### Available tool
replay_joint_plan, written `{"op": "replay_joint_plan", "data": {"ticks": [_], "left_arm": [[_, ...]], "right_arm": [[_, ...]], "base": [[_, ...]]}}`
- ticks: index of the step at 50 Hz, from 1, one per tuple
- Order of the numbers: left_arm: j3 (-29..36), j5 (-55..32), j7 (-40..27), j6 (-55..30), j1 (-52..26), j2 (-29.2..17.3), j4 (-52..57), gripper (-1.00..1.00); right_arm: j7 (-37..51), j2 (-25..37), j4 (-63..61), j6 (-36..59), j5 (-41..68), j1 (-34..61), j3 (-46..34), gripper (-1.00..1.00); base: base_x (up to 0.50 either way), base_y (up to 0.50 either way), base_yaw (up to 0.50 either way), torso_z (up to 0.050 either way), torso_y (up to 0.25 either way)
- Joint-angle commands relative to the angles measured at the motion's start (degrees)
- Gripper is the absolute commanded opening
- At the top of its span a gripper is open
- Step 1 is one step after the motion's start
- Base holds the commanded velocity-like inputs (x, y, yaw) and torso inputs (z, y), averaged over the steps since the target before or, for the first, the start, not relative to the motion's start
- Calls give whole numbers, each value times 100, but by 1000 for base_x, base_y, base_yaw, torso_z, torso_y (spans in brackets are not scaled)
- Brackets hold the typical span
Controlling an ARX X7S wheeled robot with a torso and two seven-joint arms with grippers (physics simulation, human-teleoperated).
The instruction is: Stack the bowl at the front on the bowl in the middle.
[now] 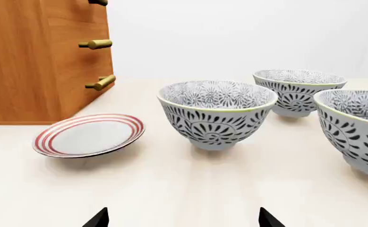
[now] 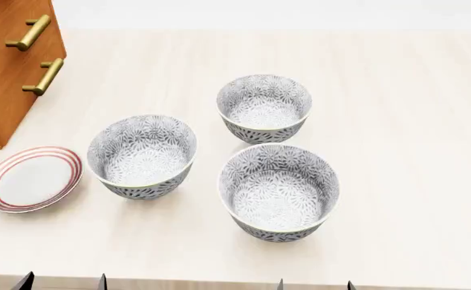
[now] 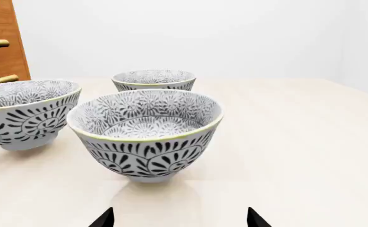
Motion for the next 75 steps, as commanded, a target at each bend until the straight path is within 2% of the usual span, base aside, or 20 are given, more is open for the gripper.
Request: {"op": "replay_joint_plan", "data": {"ticks": [1, 20, 23, 28, 37, 39, 45, 51, 66, 67, 75], "left_arm": [[207, -179, -206, 30, -6, -179, -29, 100], [470, -385, -428, -234, -46, -384, 125, 100], [474, -478, -462, -723, -140, -421, 462, 100], [562, -657, -474, -2017, -480, -521, 1342, 100], [733, -777, -622, -3801, -1795, -625, 2515, 100], [701, -956, -541, -4191, -2076, -610, 2623, 100], [625, -1085, -663, -4916, -2936, -544, 2755, 100], [644, -1069, -773, -5034, -3274, -563, 2750, 100], [688, -1131, -928, -5058, -3259, -620, 2984, 100], [699, -1131, -932, -5034, -3244, -625, 2975, 100], [712, -1224, -919, -5042, -3153, -678, 3012, 100]], "right_arm": [[113, 88, 11, -9, 88, 4, -113, 100], [456, 354, -184, 181, 342, 21, -390, 100], [307, 432, -561, 808, 655, 93, -382, 100], [464, 577, -1424, 2035, 843, 379, -328, 100], [704, 903, -2835, 4542, 1318, 1785, -140, 100], [722, 830, -2994, 4790, 1541, 2058, 103, 100], [851, 1038, -3104, 5605, 1553, 2927, 49, 100], [883, 1072, -3223, 5785, 1623, 3074, 97, 100], [983, 1116, -3347, 5925, 1629, 3062, -65, 100], [1206, 1188, -3313, 6008, 1385, 3107, -267, 100], [1176, 1189, -3332, 5945, 1428, 3091, -347, 100]], "base": [[0, 0, 0, 0, 0], [0, 0, 0, 0, 0], [0, 0, 0, 0, 0], [0, 0, 0, 0, 0], [0, 0, 0, 0, 0], [0, 0, 0, 0, 0], [0, 0, 0, 0, 0], [0, 0, 0, 0, 0], [0, 0, 0, 0, 0], [0, 0, 0, 0, 0], [-2, 500, 0, 0, 0]]}}
